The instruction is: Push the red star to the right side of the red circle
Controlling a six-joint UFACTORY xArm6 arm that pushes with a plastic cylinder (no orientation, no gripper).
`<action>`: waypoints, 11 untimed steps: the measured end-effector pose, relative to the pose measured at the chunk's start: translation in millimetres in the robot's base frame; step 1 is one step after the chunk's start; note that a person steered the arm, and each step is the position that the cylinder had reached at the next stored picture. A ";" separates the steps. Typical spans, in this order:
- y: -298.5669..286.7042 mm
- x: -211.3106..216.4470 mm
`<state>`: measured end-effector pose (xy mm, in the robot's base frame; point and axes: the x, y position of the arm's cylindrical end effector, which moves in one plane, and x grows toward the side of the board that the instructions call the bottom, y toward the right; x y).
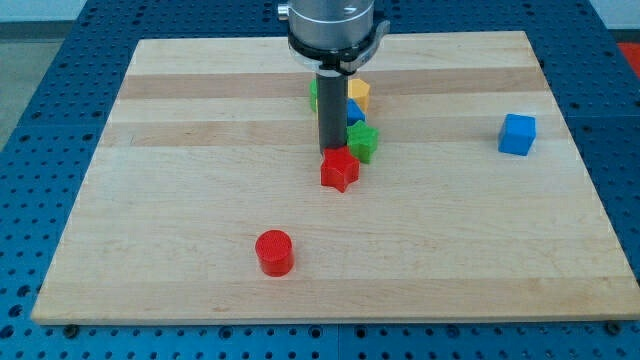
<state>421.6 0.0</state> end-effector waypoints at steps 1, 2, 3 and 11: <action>0.3 15.1; 1.0 28.6; 6.7 30.9; 14.3 104.5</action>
